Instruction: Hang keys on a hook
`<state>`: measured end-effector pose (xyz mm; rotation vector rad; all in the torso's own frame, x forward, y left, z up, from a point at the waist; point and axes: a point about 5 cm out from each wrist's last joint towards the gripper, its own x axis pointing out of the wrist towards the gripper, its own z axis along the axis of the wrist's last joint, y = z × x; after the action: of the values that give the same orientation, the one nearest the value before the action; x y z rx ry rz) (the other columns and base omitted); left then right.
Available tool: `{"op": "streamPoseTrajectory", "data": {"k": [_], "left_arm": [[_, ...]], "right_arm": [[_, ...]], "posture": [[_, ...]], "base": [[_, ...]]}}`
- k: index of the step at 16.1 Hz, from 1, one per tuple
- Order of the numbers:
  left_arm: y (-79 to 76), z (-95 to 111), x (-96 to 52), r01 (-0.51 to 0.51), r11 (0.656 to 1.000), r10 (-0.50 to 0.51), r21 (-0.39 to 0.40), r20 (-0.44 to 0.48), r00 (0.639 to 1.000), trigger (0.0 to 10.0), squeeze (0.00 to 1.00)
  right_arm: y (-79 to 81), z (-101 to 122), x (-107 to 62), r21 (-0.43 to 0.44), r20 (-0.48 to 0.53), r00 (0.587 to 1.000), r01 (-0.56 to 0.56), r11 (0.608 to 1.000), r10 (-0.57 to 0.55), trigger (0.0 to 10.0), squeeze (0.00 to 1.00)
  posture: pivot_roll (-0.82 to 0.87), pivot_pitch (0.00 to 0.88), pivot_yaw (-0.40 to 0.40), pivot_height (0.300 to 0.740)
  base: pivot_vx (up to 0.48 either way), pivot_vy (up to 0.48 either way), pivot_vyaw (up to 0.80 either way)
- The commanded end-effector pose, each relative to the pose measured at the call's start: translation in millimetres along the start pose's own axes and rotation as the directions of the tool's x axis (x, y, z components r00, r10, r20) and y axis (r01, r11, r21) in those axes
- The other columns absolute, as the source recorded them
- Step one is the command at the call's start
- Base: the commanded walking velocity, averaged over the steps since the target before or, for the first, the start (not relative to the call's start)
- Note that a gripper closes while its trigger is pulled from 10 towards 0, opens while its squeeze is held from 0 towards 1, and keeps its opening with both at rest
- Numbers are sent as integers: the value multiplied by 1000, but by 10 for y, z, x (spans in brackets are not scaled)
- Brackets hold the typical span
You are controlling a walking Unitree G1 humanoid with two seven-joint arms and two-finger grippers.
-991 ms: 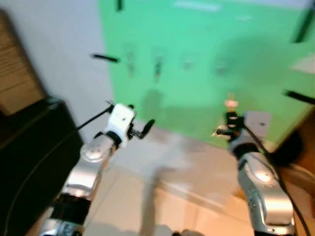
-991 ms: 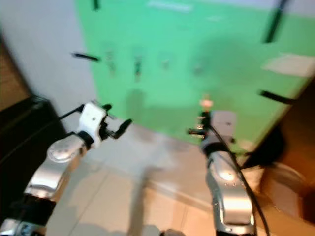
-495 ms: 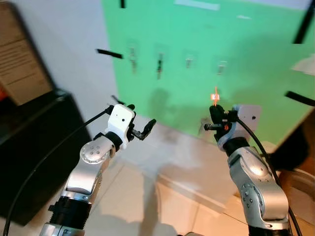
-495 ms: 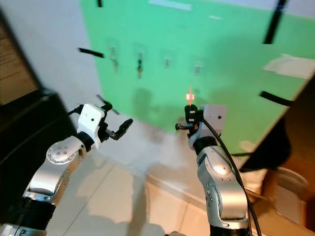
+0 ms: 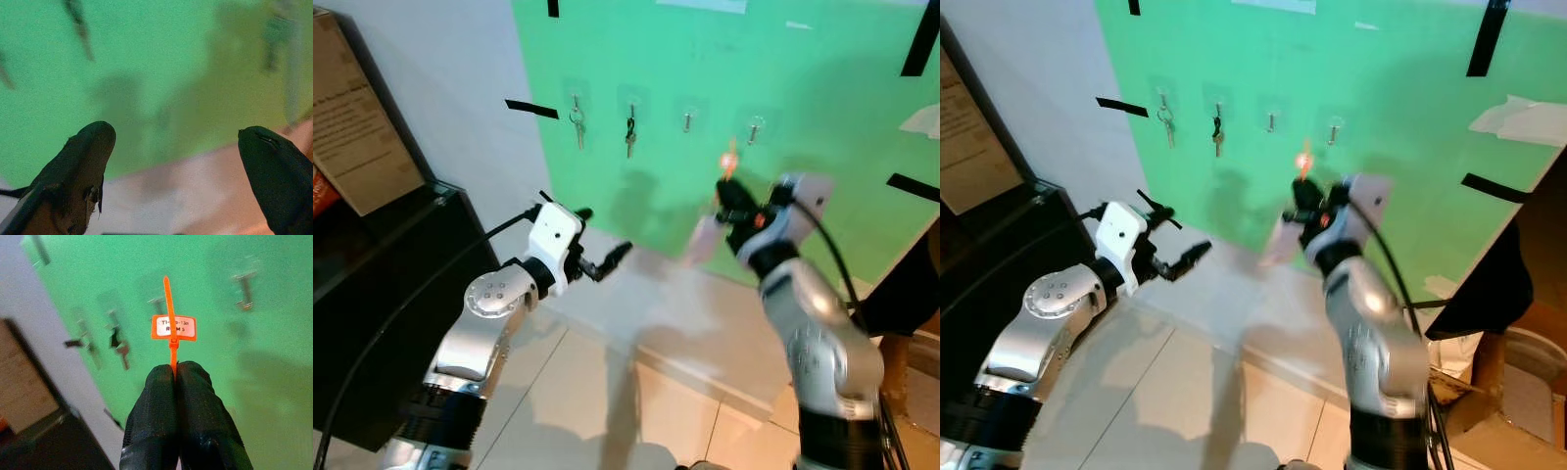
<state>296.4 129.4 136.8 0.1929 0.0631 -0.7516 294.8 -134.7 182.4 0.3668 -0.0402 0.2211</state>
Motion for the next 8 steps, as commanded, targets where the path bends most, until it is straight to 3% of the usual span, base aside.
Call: {"op": "streamPoseTrajectory", "data": {"k": [1, 5, 8], "left_arm": [[-43, 57, 11, 92, 996, -92, 19, -2, 996, 10000, 0], [-111, 136, 28, 224, 975, -224, 2, 5, 975, 10000, 0], [-101, 145, 23, 237, 972, -237, -2, 5, 972, 10000, 0]], "right_arm": [[-48, 39, 37, 61, 25, 999, 19, 998, -21, 10000, 0], [-121, 163, 181, 153, 72, 997, 9, 988, -21, 10000, 0], [-160, 204, 263, 193, 77, 997, -5, 981, -10, 10000, 0]], "posture": [[-69, 0, 65, 740], [-72, 0, 66, 740], [-73, 0, 63, 740]], "base": [[0, 0, 0], [0, 0, 0], [0, 0, 0]]}}
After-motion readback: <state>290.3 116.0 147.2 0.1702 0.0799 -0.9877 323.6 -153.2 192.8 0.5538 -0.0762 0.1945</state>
